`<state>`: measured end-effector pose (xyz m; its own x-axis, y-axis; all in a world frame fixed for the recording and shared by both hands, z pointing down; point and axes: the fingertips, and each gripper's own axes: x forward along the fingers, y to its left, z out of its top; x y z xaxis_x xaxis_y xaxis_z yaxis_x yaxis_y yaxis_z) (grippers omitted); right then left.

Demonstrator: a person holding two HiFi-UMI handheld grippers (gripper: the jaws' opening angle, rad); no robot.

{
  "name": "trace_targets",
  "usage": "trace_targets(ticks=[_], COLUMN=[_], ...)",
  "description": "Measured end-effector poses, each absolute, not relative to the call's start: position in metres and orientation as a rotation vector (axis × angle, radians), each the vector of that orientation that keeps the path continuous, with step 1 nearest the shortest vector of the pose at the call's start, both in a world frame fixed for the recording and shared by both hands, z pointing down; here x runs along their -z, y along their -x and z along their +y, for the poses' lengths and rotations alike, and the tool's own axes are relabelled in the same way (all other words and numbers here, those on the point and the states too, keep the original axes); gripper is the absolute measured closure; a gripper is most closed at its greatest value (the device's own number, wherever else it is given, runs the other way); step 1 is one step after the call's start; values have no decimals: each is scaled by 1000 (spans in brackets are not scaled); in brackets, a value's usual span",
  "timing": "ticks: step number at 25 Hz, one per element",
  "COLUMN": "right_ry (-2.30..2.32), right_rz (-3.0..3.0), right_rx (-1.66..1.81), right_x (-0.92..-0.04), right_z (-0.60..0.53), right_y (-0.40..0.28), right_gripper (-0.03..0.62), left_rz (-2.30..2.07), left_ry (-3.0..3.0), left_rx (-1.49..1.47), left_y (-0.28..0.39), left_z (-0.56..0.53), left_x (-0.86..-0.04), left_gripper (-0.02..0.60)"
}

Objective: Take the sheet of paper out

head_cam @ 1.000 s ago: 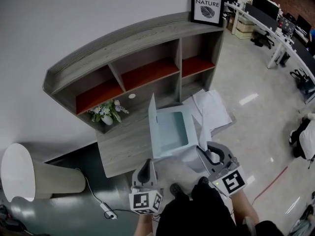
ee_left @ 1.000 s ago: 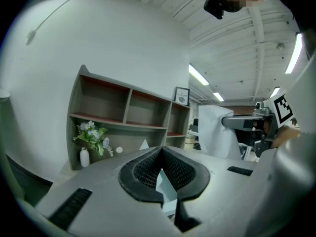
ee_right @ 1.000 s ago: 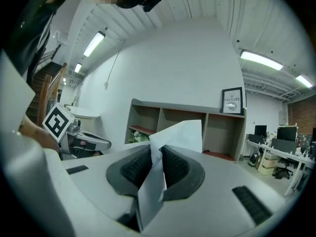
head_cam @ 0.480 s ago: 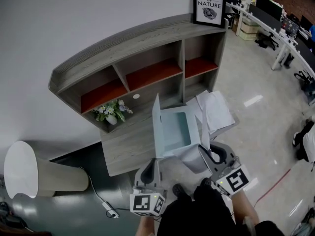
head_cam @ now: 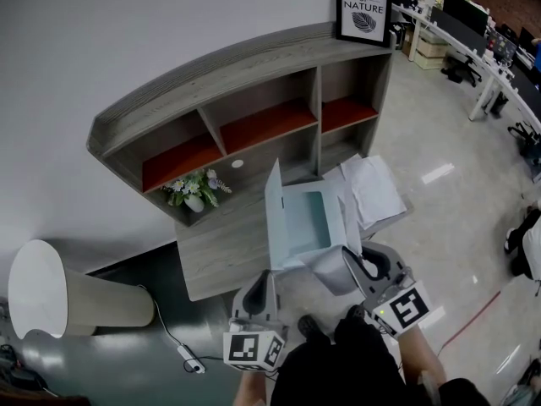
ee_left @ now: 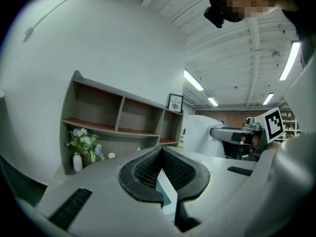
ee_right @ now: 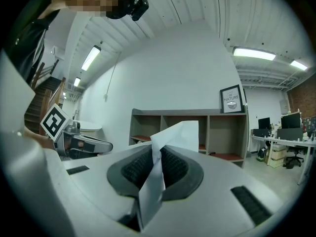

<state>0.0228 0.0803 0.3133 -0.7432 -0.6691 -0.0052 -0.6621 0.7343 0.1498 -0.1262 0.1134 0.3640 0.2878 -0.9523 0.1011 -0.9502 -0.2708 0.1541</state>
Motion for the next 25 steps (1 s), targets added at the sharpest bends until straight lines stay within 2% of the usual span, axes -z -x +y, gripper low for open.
trace_targets(ticks=[25], right_ry=[-1099], right_rz=[-2876], right_rx=[220], right_x=[-316], right_z=[82], right_y=[-23], right_gripper=[553], left_rz=[-1726], left_ry=[-2390], left_rx=[8], left_y=[119], left_z=[108], left_x=[-367], left_gripper=[569])
